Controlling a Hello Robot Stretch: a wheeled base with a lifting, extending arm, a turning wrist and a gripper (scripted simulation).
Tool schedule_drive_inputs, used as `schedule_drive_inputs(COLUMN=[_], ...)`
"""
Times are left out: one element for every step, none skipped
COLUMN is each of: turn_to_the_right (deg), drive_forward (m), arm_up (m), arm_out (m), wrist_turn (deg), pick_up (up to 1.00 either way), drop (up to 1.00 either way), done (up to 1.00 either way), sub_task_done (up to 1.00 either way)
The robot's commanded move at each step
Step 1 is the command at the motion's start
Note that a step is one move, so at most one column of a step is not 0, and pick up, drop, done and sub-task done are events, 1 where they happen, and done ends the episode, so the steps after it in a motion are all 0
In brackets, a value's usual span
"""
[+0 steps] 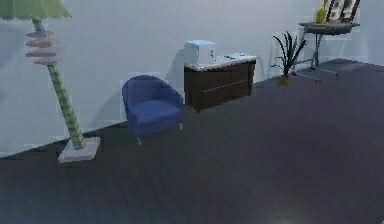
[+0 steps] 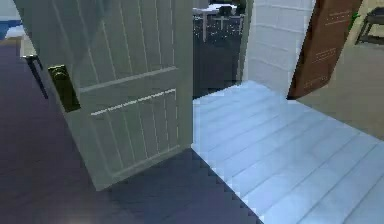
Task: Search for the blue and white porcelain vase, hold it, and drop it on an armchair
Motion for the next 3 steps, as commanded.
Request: schedule_drive_inputs(turn_to_the_right=[45.0,9.0,0.0], drive_forward=[0.0,0.0,0.05], arm_up=[0.0,0.0,0.0], arm_out=[0.0,0.0,0.0], wrist_turn=[0.0,0.0,0.0], pick_up=[0.0,0.0,0.0], drop=[0.0,0.0,0.0], done=[0.0,0.0,0.0], sub_task_done=[0.0,0.0,0.0])
